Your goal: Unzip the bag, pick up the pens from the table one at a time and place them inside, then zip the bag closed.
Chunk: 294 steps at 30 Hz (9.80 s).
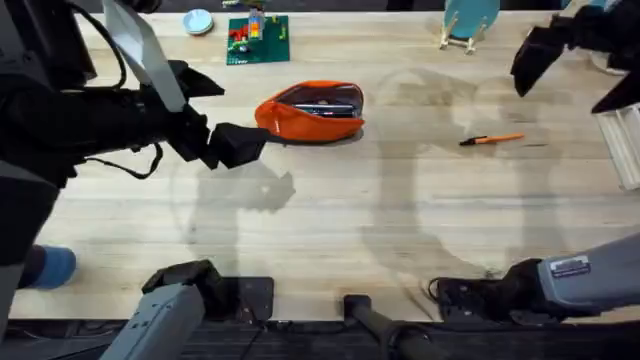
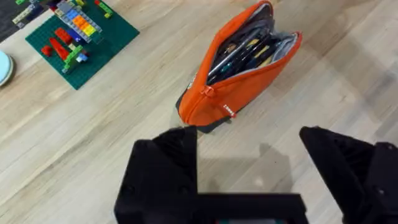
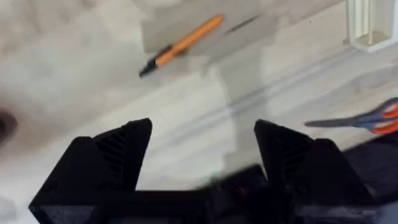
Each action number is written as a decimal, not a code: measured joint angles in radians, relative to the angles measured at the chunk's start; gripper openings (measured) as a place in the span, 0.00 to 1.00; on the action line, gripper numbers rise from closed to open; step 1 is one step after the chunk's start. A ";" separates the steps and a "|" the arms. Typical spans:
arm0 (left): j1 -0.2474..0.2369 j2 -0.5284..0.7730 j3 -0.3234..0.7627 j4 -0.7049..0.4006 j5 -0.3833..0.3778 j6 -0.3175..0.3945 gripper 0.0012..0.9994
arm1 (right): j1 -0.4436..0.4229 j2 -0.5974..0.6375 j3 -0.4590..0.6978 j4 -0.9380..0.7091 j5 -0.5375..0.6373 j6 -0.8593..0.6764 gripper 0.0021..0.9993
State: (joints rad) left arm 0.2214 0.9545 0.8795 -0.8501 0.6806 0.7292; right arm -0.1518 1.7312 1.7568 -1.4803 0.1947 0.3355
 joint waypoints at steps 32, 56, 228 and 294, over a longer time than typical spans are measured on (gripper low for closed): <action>0.000 0.000 0.000 0.000 0.000 0.000 0.99 | -0.002 0.014 -0.240 0.354 0.045 0.776 1.00; 0.000 0.000 0.000 0.000 0.000 0.000 0.99 | -0.002 0.135 -0.473 0.617 0.053 0.866 1.00; 0.000 0.000 0.000 0.000 0.000 0.000 0.99 | 0.587 0.305 -0.142 0.769 -0.811 -1.548 1.00; 0.026 0.000 0.000 0.002 -0.019 0.038 0.99 | 0.588 -0.069 -0.136 0.541 -0.684 -0.518 1.00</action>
State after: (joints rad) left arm 0.2479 0.9544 0.8795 -0.8485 0.6612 0.7670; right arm 0.4366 1.6617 1.6207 -0.9394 -0.4896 -0.1825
